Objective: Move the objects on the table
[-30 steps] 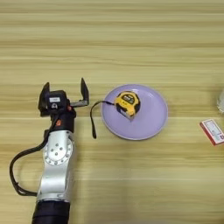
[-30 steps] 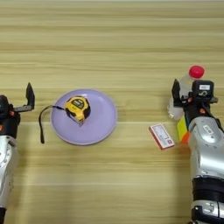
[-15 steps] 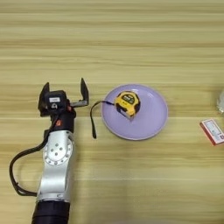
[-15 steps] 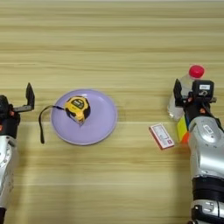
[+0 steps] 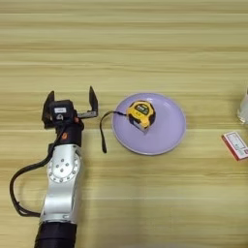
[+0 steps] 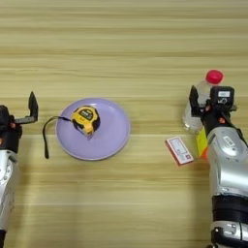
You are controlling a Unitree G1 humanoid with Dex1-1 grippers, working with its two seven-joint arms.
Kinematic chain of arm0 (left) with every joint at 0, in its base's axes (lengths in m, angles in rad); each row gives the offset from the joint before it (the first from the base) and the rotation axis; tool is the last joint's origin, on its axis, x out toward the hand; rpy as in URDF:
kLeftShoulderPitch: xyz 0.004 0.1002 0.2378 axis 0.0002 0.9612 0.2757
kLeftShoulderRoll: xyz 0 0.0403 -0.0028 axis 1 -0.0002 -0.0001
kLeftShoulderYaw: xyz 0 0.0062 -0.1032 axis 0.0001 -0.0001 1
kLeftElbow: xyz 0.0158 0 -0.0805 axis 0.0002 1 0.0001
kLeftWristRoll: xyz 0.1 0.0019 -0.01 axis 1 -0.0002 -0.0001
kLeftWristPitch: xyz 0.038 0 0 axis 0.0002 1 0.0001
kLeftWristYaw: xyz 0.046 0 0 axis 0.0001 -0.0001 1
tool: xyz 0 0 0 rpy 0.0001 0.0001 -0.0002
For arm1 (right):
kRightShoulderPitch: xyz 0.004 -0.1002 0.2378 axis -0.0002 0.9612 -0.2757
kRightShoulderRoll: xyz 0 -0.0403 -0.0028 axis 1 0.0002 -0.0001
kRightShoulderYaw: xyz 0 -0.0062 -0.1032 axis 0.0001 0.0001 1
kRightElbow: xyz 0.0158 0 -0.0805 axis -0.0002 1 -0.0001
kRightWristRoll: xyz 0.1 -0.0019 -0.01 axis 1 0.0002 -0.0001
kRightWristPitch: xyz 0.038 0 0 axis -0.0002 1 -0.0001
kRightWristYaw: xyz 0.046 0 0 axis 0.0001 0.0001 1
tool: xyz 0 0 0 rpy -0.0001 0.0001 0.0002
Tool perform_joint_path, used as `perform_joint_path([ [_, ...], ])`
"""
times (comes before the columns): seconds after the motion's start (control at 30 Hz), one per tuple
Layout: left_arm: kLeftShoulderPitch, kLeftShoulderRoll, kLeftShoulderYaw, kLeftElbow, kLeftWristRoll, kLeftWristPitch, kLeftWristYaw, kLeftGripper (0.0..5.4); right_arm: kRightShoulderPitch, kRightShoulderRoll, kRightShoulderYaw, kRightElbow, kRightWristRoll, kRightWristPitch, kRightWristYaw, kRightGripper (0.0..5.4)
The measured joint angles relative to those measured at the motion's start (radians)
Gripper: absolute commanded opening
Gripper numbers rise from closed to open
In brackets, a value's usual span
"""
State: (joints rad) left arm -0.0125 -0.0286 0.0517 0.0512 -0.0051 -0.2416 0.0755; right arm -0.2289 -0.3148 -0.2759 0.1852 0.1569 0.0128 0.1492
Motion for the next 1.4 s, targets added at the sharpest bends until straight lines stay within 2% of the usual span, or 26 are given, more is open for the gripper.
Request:
perform_joint_path([
  [0.6, -0.001, 0.004, -0.044, 0.0, 0.018, 0.0, -0.019, 5.4, 0.002, 0.01, 0.013, -0.154, 0.016, 0.074, -0.001, 3.1],
  [0.93, 0.004, 0.014, -0.162, 0.014, 0.081, 0.002, -0.097, 5.4, 0.022, 0.018, 0.037, -0.287, 0.033, 0.134, 0.007, 3.1],
  [1.4, 0.016, 0.026, -0.255, 0.032, 0.126, 0.008, -0.142, 5.4, 0.024, 0.052, 0.098, -0.419, 0.04, 0.211, 0.012, 3.1],
])
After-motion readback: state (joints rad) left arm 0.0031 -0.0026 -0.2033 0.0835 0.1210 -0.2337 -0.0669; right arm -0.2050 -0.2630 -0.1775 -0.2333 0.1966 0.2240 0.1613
